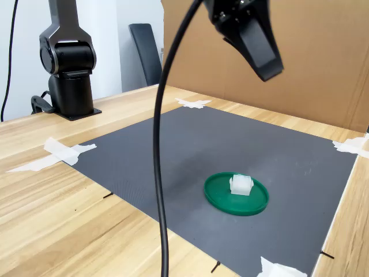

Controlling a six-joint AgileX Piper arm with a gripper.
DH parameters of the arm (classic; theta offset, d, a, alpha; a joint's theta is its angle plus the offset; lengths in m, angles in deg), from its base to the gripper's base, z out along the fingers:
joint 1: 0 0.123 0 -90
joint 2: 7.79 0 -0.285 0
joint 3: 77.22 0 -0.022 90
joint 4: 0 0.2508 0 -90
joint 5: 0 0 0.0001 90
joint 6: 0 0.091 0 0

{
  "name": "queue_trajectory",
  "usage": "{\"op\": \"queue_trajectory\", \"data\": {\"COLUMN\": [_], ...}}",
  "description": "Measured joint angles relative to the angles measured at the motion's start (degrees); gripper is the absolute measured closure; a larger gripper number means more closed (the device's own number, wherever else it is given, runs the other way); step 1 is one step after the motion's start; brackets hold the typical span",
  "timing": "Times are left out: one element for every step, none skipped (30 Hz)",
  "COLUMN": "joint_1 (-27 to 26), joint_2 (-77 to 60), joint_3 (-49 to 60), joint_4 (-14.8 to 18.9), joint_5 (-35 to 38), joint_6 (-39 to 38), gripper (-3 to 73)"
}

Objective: Grasp a white terminal and put it in the green lid.

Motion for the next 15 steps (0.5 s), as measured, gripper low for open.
{"op": "queue_trajectory", "data": {"joint_1": [0.0, 0.0, 0.0, 0.0, 0.0, 0.0, 0.0, 0.0, 0.0, 0.0, 0.0, 0.0, 0.0, 0.0, 0.0], "joint_2": [-1.3, -3.9, -6.7, -9.0, -10.4, -12.8, -14.8, -16.3, -21.8, -26.1, -29.4, -32.2, -34.6, -38.7, -40.0], "joint_3": [2.0, 4.9, 7.2, 9.4, 10.2, 12.7, 14.7, 15.5, 20.0, 23.1, 25.3, 26.9, 28.6, 31.0, 31.7], "joint_4": [0.0, 0.0, 0.0, 0.0, 0.0, 0.0, 0.0, 0.0, 0.0, 0.0, 0.0, 0.0, 0.1, 0.2, 0.2], "joint_5": [-1.1, -3.2, -5.2, -6.9, -7.3, -10.2, -11.3, -12.5, -16.7, -20.2, -21.8, -22.8, -23.0, -23.6, -23.6], "joint_6": [0.4, 1.0, 1.8, 2.6, 2.9, 4.2, 5.0, 5.7, 8.1, 9.4, 10.3, 11.0, 12.1, 13.8, 14.3], "gripper": [52.7, 56.2, 60.6, 63.6, 65.7, 68.6, 69.7, 70.3, 71.5, 71.7, 71.8, 71.9, 71.9, 71.9, 71.9]}}
